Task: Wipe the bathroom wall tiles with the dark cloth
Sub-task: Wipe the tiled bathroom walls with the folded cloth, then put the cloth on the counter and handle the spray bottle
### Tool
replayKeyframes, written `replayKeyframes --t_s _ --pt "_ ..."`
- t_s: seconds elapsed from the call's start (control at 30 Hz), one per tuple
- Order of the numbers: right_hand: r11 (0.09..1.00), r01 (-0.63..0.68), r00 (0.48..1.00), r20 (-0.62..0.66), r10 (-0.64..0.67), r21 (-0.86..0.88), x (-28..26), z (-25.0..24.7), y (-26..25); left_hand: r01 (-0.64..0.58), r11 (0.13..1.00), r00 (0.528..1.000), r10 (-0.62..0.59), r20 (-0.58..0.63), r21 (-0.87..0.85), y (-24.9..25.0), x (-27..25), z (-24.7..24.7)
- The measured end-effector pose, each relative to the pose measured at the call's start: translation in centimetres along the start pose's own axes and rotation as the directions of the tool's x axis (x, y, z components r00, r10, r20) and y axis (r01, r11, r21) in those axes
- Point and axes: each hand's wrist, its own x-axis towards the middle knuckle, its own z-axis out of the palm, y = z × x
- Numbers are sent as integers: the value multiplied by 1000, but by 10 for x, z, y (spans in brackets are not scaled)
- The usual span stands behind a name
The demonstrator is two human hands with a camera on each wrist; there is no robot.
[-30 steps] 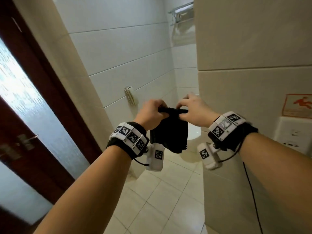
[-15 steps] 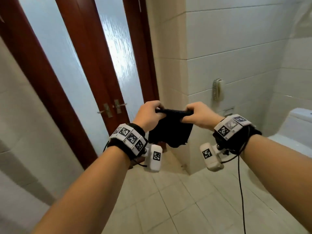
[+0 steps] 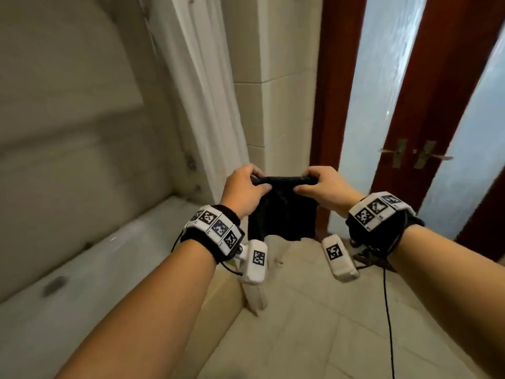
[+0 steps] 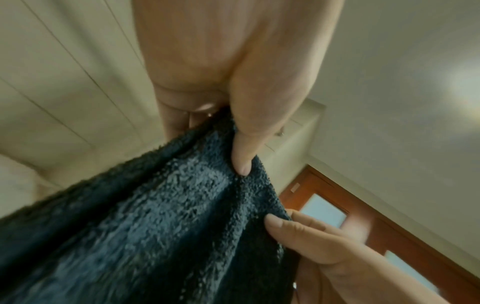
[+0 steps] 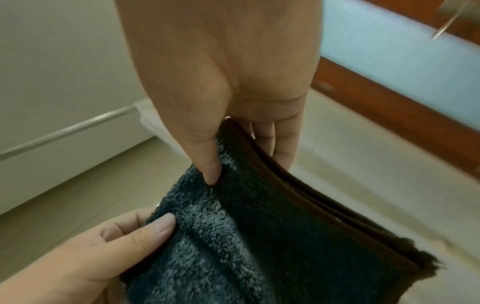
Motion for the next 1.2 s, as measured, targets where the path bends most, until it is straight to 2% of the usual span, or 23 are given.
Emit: replayKeyframes --t_s 0.13,0.2,0.3,0.43,0.6,0.67,0.87,1.03,1.1,1.2 --pt "987 121 967 214 -141 107 37 87 -53 164 985 967 -150 -208 52 -54 -28 -78" --pt "973 165 924 319 -210 161 38 134 -79 249 966 924 -216 -314 65 -79 -54 -113" --pt "947 219 838 451 -306 235 24 206 -116 376 926 834 -324 -448 31 -115 -107 -157" --pt "911 264 683 605 -408 317 -23 296 -173 498 865 675 -432 -598 -63 -153 -198 -217" --pt "869 290 487 719 -495 402 -105 390 -253 571 802 470 -495 -731 -176 -190 -314 -290" --pt "861 286 407 760 -506 421 -140 427 -283 588 781 402 -509 -761 -212 -207 -360 -318" --pt "836 326 214 827 -519 441 -249 533 -370 633 695 191 -566 -802 -340 -248 -498 -395" --pt "815 348 86 850 -520 463 -347 610 -424 650 582 -62 -599 -798 -488 -265 -609 -435" --pt "808 356 37 857 -514 469 -385 636 -437 653 539 -145 -600 -787 -532 -270 -647 -444" --pt "784 362 -70 853 -517 504 -440 673 -453 649 491 -263 -572 -777 -581 -273 -699 -450"
